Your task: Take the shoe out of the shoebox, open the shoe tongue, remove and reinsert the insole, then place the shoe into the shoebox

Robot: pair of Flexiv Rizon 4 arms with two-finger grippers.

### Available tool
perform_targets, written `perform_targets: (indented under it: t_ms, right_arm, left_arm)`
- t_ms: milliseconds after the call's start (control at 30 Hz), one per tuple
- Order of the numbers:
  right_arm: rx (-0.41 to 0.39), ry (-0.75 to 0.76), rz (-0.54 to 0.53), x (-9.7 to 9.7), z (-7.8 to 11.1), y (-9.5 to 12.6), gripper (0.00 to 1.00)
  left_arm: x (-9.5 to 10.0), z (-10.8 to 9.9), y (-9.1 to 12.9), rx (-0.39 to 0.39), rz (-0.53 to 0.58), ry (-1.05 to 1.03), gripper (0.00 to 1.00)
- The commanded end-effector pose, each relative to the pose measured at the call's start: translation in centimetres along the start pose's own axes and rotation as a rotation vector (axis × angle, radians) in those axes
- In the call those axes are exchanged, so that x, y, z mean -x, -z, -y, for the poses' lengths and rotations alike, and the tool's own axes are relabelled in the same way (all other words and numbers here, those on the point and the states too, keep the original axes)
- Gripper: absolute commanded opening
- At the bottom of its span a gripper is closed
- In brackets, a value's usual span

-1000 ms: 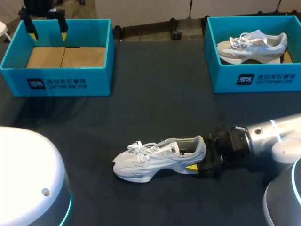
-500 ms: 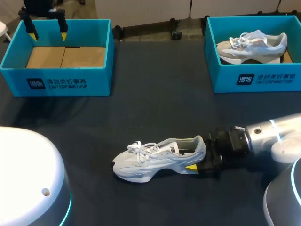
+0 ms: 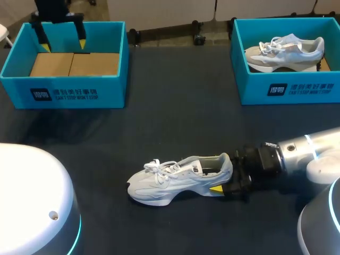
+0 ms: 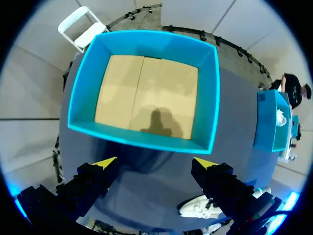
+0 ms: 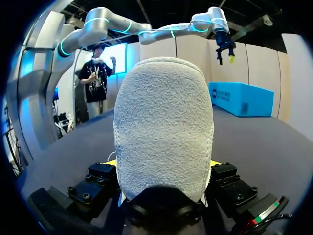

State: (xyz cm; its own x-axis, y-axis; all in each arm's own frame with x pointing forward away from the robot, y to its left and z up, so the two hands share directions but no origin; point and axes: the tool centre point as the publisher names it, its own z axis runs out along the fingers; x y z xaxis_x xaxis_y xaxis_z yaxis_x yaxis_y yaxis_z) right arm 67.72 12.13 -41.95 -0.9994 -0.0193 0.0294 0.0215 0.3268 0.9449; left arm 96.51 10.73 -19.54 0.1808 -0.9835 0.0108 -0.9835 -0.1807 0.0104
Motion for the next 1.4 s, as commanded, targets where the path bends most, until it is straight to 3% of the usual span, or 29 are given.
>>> perform_targets:
  t_ms: [33,167,233,567,867,1233,1400]
  right_arm:
    - [-0.002,0.0,0.0,-0.1,0.0,-0.1,0.0]
    - [-0.002,0.0,0.0,-0.1,0.0,-0.1,0.0]
    - [-0.002,0.0,0.0,-0.1,0.0,-0.1,0.0]
    - [-0.002,0.0,0.0,-0.1,0.0,-0.1,0.0]
    - [-0.002,0.0,0.0,-0.1,0.0,-0.1,0.0]
    - [-0.002,0.0,0.0,-0.1,0.0,-0.1,0.0]
    - [-0.002,0.0,0.0,-0.1,0.0,-0.1,0.0]
  left_arm:
    - [-1.4,-3.7,0.5,-0.045,0.003,0.004,1.0]
    - [-3.6,-6.3,0.3,-0.104,0.033,0.032,1.0]
    - [-4.5,-7.1,0.4,-0.07,0.019,0.018,1.0]
    - [-10.0,-11.3,1.0,-0.055,-0.015,0.004,1.0]
    - [-14.6,-16.1,0.2,-0.049,-0.013,-0.061,1.0]
    - [-19.1,-21.2,-0.8,0.018,-0.012,-0.147,1.0]
    - [-20.2,-21.9,-0.7,0.036,-0.003,-0.092,1.0]
